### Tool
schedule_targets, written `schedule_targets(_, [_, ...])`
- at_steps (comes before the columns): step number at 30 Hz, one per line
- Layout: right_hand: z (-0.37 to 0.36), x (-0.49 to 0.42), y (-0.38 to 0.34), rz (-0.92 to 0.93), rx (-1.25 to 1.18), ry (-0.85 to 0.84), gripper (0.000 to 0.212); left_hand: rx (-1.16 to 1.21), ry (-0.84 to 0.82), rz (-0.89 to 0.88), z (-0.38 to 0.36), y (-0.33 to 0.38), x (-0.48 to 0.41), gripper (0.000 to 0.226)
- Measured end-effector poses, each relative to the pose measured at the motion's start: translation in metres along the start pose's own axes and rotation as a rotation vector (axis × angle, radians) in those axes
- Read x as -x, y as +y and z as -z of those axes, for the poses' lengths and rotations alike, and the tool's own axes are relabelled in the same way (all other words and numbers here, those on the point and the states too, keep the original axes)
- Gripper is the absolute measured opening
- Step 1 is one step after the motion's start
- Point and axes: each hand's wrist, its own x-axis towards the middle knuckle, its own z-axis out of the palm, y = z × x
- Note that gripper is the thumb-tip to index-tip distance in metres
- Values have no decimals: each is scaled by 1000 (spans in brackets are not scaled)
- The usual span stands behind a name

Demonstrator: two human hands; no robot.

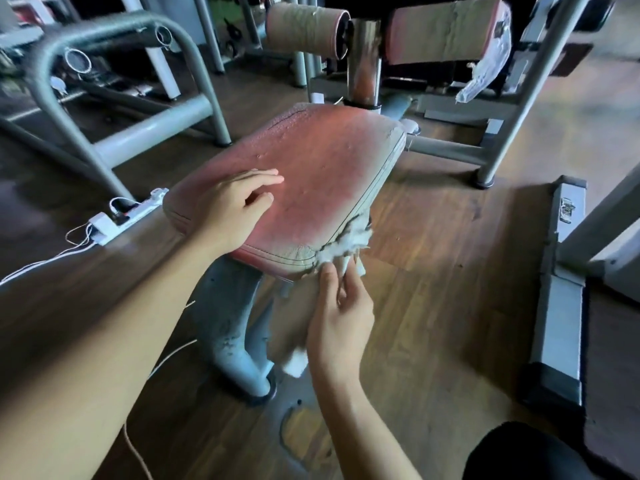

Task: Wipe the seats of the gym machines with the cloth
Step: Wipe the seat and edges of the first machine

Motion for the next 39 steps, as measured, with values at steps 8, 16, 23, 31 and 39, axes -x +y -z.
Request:
schedule_targets(8, [-4, -84, 9, 49, 173, 58, 31, 33, 47, 18, -2, 1, -4, 35])
schedule_targets(16, [4, -38, 7, 51, 187, -41, 28, 15, 58, 3, -3, 0, -7, 33])
schedule_targets(23, [-1, -99, -3, 19, 336, 17, 32, 6, 73, 4, -4, 0, -7, 34])
schedule_targets(31, [9, -38, -3, 58, 289, -86, 31, -67, 54, 26, -1, 9, -2, 33])
schedule_targets(39, [-3, -113, -16, -67, 396, 5, 34, -90, 53, 21, -1, 11, -2, 33])
